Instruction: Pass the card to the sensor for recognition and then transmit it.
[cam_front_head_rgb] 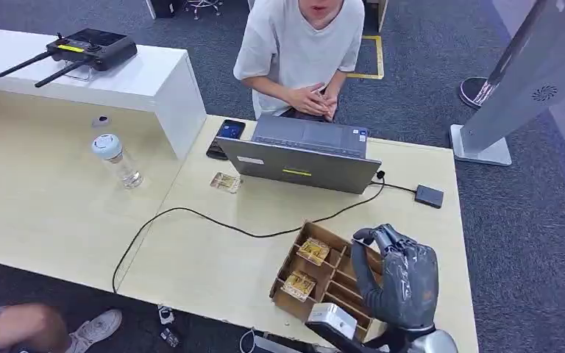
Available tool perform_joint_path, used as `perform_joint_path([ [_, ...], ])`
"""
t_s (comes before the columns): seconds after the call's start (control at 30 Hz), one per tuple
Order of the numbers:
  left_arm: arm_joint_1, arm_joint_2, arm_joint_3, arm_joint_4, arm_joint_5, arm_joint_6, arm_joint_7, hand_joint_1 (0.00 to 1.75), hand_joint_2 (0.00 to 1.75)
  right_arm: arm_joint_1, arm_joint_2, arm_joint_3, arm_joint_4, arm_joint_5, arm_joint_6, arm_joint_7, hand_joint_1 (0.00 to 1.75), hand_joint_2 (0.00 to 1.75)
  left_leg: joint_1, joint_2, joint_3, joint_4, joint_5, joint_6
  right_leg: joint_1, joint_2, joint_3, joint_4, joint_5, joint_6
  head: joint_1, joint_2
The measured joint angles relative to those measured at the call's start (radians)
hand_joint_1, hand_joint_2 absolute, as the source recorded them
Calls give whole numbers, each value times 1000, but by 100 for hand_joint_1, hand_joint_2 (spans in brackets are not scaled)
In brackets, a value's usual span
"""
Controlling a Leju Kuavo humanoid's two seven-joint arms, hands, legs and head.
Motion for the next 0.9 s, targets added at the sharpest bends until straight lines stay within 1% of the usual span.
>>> perform_joint_path([
  [0.07, 0, 0, 0, 0, -4, 0, -2, 0, 0, -8, 0, 2, -17, -23, 8, -14, 175, 175, 0, 0, 0, 0, 0, 0, 0, 0, 0, 0, 0, 0, 0, 0],
  [0.23, -1, 0, 0, 0, -20, -2, -3, 0, 0, -50, 0, 7, -32, -53, 40, -25, 175, 175, 0, 0, 0, 0, 0, 0, 0, 0, 0, 0, 0, 0, 0, 0],
  [0.43, -7, 0, -10, 0, -24, -10, -4, 0, 0, -118, 7, 14, -19, -69, 78, -24, 175, 175, 0, 0, 0, 0, 1, 0, 0, 0, 0, 0, 1, 0, 0, 0],
  [0.6, -14, 0, -37, 0, -24, -23, -4, 0, 0, -180, 17, 16, 14, -75, 103, -11, 175, 175, 0, 0, 0, 0, 1, -1, 0, 0, 0, 0, 1, -1, 0, 0],
  [0.9, -25, 1, -111, 0, -24, -50, -4, 0, 0, -314, 38, 16, 108, -89, 173, 29, 175, 175, 0, 0, 0, 0, 2, -1, 0, 0, 0, 0, 2, -2, 0, 0],
])
